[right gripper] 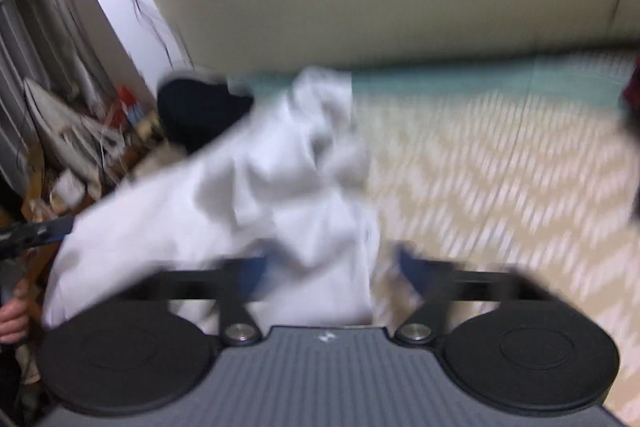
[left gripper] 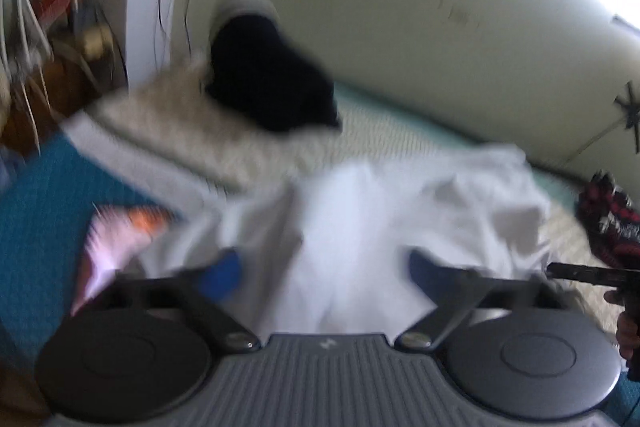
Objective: Fold small clothes
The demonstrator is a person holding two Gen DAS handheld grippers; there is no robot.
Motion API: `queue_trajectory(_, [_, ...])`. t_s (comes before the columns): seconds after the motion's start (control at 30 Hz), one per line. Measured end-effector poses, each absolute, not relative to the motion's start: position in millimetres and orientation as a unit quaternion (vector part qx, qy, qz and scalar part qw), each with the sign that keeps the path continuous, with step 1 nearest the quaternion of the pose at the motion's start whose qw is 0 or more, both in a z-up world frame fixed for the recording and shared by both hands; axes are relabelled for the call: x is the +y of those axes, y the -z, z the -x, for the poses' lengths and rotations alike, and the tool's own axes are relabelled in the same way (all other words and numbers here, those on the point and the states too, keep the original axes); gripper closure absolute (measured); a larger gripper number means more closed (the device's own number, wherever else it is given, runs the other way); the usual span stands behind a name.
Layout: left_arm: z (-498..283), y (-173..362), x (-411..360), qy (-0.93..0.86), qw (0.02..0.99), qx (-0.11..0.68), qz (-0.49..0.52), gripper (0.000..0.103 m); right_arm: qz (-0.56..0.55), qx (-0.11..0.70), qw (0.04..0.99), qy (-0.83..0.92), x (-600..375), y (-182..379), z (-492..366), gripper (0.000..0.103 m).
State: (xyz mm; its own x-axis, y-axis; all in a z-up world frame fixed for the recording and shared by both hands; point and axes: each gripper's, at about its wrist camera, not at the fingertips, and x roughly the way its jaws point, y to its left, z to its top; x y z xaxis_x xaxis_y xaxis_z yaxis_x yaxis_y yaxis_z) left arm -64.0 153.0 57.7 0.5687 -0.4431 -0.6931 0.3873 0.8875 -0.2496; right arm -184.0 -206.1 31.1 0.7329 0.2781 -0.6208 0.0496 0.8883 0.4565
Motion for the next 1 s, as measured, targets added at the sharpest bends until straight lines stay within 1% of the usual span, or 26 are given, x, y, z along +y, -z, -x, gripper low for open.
queue_trajectory(0.03, [61,-53,149,0.240,0.873,0.423,0.032,0.094,-0.237,0.361,0.900,-0.066,-203,-27,184,0.094])
queue_trajectory(0.07, [63,-50,146,0.246,0.868,0.430,0.025,0.095,-0.240,0.354,0.901,-0.075,-204,-29,189,0.095])
queue_trajectory(0.13, [80,-58,144,0.283,0.861,0.422,0.010,0.098,-0.249,0.330,0.904,-0.104,-204,-43,202,0.097])
queue_trajectory(0.2, [100,-78,153,0.337,0.847,0.411,0.016,0.098,-0.248,0.305,0.910,-0.133,-206,-66,229,0.097])
queue_trajectory(0.27, [128,-101,170,0.383,0.842,0.380,0.007,0.097,-0.233,0.286,0.913,-0.173,-208,-92,266,0.097])
queue_trajectory(0.33, [152,-117,191,0.402,0.847,0.347,-0.003,0.087,-0.211,0.283,0.904,-0.240,-211,-112,306,0.096])
queue_trajectory(0.37, [158,-121,202,0.399,0.855,0.331,0.003,0.079,-0.198,0.281,0.903,-0.258,-214,-117,326,0.096])
queue_trajectory(0.43, [158,-125,222,0.367,0.880,0.301,0.020,0.015,-0.175,0.288,0.903,-0.267,-221,-121,356,0.092])
queue_trajectory(0.47, [153,-125,230,0.345,0.892,0.291,0.031,0.008,-0.169,0.292,0.904,-0.262,-226,-121,364,0.089])
queue_trajectory(0.5, [147,-124,232,0.329,0.898,0.289,0.042,0.010,-0.172,0.294,0.907,-0.247,-232,-121,367,0.071])
queue_trajectory(0.53, [138,-124,232,0.320,0.898,0.298,0.054,0.011,-0.178,0.290,0.916,-0.211,-240,-121,366,0.048])
queue_trajectory(0.57, [125,-120,230,0.312,0.896,0.309,0.062,0.011,-0.188,0.283,0.924,-0.178,-248,-120,363,0.035])
queue_trajectory(0.6, [119,-116,225,0.307,0.896,0.314,0.061,0.011,-0.200,0.273,0.929,-0.149,-255,-118,356,0.030])
queue_trajectory(0.7, [88,-95,198,0.291,0.892,0.345,0.023,0.010,-0.231,0.259,0.933,-0.091,-268,-112,320,0.030])
queue_trajectory(0.8, [66,-57,180,0.263,0.881,0.392,-0.020,0.010,-0.247,0.265,0.929,-0.072,-269,-95,265,0.030])
queue_trajectory(0.87, [54,-38,171,0.264,0.866,0.424,-0.023,0.015,-0.245,0.281,0.926,-0.065,-272,-81,225,0.030])
queue_trajectory(0.9, [53,-34,167,0.269,0.860,0.432,-0.023,0.023,-0.241,0.292,0.924,-0.062,-270,-73,206,0.030])
queue_trajectory(0.93, [53,-31,164,0.276,0.857,0.435,-0.026,0.039,-0.241,0.305,0.920,-0.057,-267,-63,185,0.031])
queue_trajectory(0.97, [55,-30,158,0.284,0.853,0.436,-0.033,0.047,-0.241,0.319,0.915,-0.057,-263,-55,167,0.032])
queue_trajectory(1.0, [58,-31,154,0.290,0.851,0.435,-0.040,0.059,-0.242,0.338,0.907,-0.063,-258,-46,149,0.036])
